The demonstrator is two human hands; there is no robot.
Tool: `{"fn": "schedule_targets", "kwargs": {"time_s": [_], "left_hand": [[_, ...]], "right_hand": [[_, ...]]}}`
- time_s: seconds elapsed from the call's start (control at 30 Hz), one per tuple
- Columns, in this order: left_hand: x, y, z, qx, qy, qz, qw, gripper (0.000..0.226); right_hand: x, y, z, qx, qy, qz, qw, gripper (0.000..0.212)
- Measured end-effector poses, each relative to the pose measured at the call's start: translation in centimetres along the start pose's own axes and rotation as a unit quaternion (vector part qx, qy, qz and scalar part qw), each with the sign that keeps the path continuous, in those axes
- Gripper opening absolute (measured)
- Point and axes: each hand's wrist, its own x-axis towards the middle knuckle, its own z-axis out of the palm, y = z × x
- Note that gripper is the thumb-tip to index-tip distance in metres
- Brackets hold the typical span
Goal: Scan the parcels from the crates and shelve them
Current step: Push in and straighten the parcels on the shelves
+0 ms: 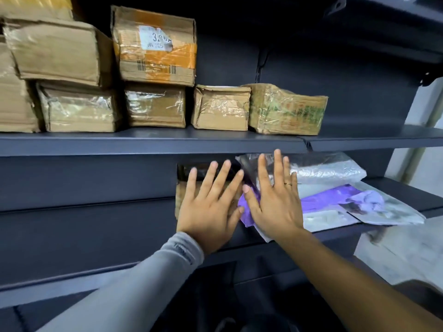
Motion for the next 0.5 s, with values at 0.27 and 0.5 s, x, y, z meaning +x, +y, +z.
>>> {"fn": "schedule_targets", "kwargs": {"time_s": [0.27, 0.5], "left_hand": [[-4.6, -2.7, 6.1, 0.007, -0.106, -0.053, 0.993, 0.071], [-3.9, -4.9, 10.3, 0.025, -0.138, -0.088, 0.986, 0.078]], "right_hand": [[-3.2, -1.2, 8.2, -0.026, -0.039, -0.054, 0.997, 0.075], [-1.1, -1.3, 13.9, -0.033, -0.056, -0.055, 0.996, 0.078]]}}
